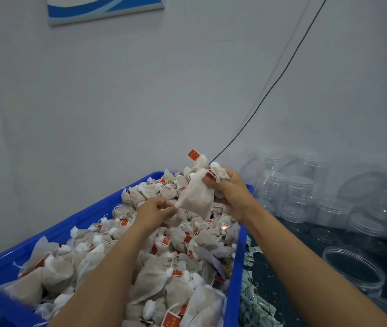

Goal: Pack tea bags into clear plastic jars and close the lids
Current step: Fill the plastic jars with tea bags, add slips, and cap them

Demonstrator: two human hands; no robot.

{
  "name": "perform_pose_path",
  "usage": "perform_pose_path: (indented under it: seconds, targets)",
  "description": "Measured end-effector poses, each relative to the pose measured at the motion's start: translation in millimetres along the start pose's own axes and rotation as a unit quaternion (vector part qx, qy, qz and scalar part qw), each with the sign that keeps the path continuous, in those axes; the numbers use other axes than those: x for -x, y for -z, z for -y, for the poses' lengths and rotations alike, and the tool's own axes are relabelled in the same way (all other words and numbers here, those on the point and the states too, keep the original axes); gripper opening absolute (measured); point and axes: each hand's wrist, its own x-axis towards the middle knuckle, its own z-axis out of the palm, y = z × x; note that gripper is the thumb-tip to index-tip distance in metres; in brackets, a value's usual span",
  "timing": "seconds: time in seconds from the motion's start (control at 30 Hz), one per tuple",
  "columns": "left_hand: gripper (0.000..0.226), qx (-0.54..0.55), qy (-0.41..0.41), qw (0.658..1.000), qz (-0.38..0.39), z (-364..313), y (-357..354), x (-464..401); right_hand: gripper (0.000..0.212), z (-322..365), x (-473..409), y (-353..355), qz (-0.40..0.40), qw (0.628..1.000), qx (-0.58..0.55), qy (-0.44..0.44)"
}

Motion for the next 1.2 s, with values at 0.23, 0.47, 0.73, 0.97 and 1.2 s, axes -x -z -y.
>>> perform_pose_path:
  seconds: [0.23,0.47,0.73,0.97,1.2]
  targets:
    - [0.019,-0.105,-0.061,0.992,-0.042,-21.4,-15.4,12.2,0.016,15.9,20.7,13.6,-0.012,0.993,0.116,-0.031]
    - [0.034,0.006,-0.043,0.999,-0.01,-67.3,-58.4,26.6,0.016,37.7,54.0,50.1,-0.075,0.988,0.125,-0.052]
    - [0.037,0.108,-0.038,0.992,0.047,-137.0,-118.2,44.8,0.014,69.7,103.9,121.6,-0.142,0.982,0.108,-0.06]
    - [0.032,0.104,-0.075,0.983,0.129,-171.0,-183.2,62.2,0.008,84.2,153.5,187.3,-0.218,0.973,0.045,-0.065]
    - [0.033,0.132,-0.026,0.964,0.229,-176.5,-224.4,78.0,0.039,89.4,191.0,230.7,-0.234,0.97,0.022,-0.064]
